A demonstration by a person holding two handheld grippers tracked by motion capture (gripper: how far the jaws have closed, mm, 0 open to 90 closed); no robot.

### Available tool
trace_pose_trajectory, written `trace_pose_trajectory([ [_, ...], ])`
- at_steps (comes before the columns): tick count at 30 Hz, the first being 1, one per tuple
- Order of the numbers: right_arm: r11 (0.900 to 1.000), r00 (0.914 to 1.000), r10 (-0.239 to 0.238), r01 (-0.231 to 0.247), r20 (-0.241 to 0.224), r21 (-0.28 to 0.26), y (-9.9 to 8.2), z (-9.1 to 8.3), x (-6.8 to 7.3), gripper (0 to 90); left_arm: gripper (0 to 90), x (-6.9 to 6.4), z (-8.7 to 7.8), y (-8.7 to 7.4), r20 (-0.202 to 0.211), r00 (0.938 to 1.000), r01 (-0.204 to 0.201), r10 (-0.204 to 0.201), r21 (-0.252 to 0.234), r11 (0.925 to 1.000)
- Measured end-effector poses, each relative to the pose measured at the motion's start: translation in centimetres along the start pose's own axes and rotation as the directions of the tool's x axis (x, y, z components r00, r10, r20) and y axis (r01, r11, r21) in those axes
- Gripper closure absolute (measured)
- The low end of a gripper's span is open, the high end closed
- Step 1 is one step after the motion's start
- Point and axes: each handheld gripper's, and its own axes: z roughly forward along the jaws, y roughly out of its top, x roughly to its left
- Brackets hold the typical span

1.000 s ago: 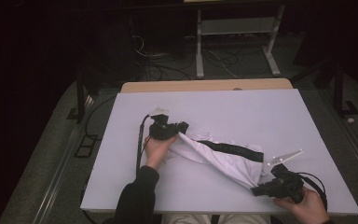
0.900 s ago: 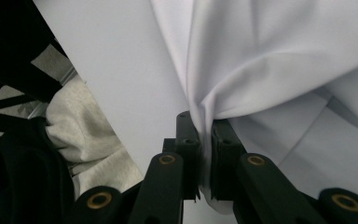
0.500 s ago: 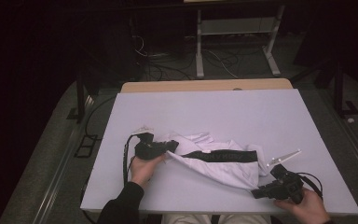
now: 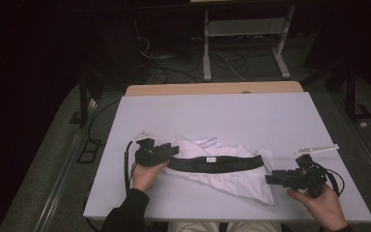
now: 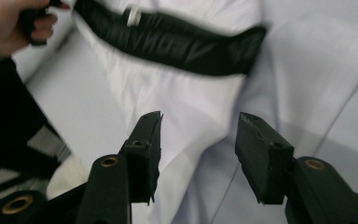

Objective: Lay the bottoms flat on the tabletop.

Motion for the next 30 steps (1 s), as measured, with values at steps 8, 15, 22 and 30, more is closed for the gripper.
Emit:
trace_pose_trajectory([
  [8,0.9988,0.9999,-0.013,0.014,0.006,-0.048,2.6,1.1,-0.2,52.4,41.9,0.3,-1.3,1.0,0.033,0.9992,-0.022,0.022,-0.003,0.9998],
  [15,0.9981,1.0000,-0.001,0.001,0.009,-0.061,3.9,1.8,-1.1,54.1,42.3,1.6,-2.4,1.0,0.056,0.9983,-0.020,0.017,0.040,0.9990],
  [22,0.9985,0.9999,0.015,-0.014,0.006,-0.052,4.5,2.2,-1.7,54.4,42.9,2.6,-2.8,0.7,0.085,0.9963,-0.009,0.002,0.088,0.9960],
  [30,0.9982,0.9996,0.028,-0.028,-0.010,-0.053,4.5,2.2,-2.0,55.7,46.4,2.8,-2.6,0.5,0.111,0.9938,-0.015,-0.001,0.143,0.9896],
])
